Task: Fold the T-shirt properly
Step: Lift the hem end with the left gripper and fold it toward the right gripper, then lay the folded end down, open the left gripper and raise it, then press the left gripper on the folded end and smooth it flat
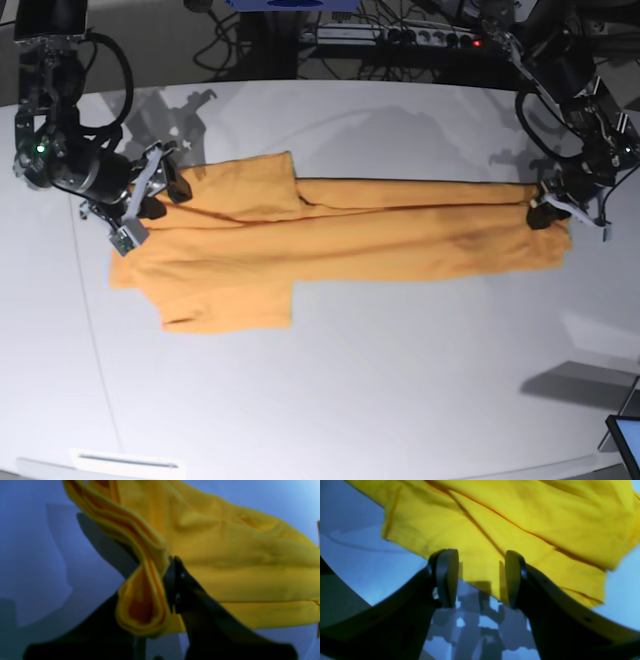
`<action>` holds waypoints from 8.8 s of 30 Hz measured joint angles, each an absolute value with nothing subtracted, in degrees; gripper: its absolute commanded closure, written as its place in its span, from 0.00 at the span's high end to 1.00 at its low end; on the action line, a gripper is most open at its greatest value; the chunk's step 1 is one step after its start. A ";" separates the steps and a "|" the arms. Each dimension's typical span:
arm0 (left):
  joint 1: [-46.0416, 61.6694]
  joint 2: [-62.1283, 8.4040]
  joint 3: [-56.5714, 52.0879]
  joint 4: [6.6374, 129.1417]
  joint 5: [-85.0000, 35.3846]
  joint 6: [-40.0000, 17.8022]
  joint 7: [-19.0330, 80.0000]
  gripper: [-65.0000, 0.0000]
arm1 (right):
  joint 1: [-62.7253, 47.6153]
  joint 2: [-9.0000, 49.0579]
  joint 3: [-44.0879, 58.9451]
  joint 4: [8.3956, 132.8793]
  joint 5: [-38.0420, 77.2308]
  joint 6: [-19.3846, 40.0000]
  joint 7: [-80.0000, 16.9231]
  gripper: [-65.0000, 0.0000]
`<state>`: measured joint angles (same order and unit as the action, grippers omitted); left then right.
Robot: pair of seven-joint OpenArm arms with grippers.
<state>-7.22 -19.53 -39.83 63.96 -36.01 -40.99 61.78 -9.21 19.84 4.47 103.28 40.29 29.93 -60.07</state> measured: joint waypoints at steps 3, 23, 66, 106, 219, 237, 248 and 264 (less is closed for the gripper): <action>-6.70 -20.12 -39.83 66.96 -33.19 -40.49 63.37 0.00 | -9.23 19.81 4.47 103.31 40.32 29.93 -60.07 0.44; -4.21 -19.38 -21.50 87.57 -31.11 -32.80 66.04 0.00 | -9.23 19.77 4.47 103.31 40.53 29.95 -60.07 0.44; 2.07 -19.68 12.53 104.62 -17.76 -25.89 69.45 0.00 | -8.91 19.66 4.47 103.31 40.51 29.93 -60.05 0.44; -0.67 -16.34 17.28 103.59 -8.80 -25.93 69.25 0.00 | -8.93 19.68 4.47 103.31 40.49 29.93 -60.07 0.44; -6.52 -12.84 -4.54 86.78 -10.46 -31.51 61.54 0.00 | -10.15 18.02 4.47 103.28 40.49 29.91 -60.27 0.44; -2.96 -10.07 -3.55 103.24 -11.57 -31.94 70.22 0.00 | -9.87 17.93 4.47 103.28 40.47 29.91 -60.07 0.44; 0.99 -10.46 0.05 103.24 -10.96 -31.94 69.84 0.00 | -9.69 17.91 4.47 103.28 40.49 29.91 -60.07 0.44; 2.33 -10.31 -0.01 98.41 -11.64 -31.75 67.81 0.00 | -9.72 17.91 4.47 103.28 40.47 29.91 -60.10 0.44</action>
